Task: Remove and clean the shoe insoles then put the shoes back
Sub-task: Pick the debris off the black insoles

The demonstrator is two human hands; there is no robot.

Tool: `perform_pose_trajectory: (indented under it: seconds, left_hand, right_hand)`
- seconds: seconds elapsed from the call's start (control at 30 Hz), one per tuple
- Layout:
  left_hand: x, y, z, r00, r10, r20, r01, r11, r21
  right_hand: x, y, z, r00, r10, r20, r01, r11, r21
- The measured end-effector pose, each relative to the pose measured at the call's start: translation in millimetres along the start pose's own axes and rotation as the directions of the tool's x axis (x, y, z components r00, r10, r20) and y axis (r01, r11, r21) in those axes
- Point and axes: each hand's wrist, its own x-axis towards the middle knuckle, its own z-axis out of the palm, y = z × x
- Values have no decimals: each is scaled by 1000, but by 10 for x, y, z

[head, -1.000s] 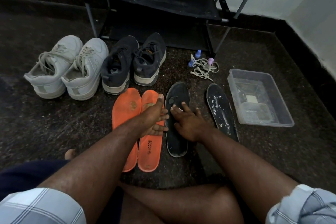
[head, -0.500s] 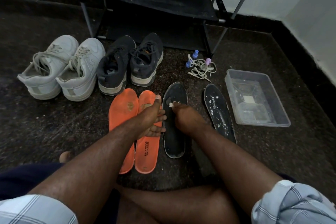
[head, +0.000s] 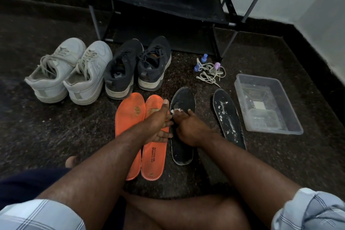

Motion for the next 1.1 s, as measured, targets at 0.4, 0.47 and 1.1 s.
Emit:
perform_pose_trajectory:
  seconds: [0.4,0.47,1.1]
  left_hand:
    - [29,8,-15,1000,-13,0,13,1000,-12]
    - [25,-1,-12,1000,-16,-2,16,1000,-20]
    - [63,0,-29,1000,-20,-15,20,999,-27]
  right_hand:
    - [295,249,-105,994,111,-11,-111,993,-25]
    - [377,338,-146,975,221,-24,-221,975,-29]
    - [685,462,-269,956,290,29,-291,957,2]
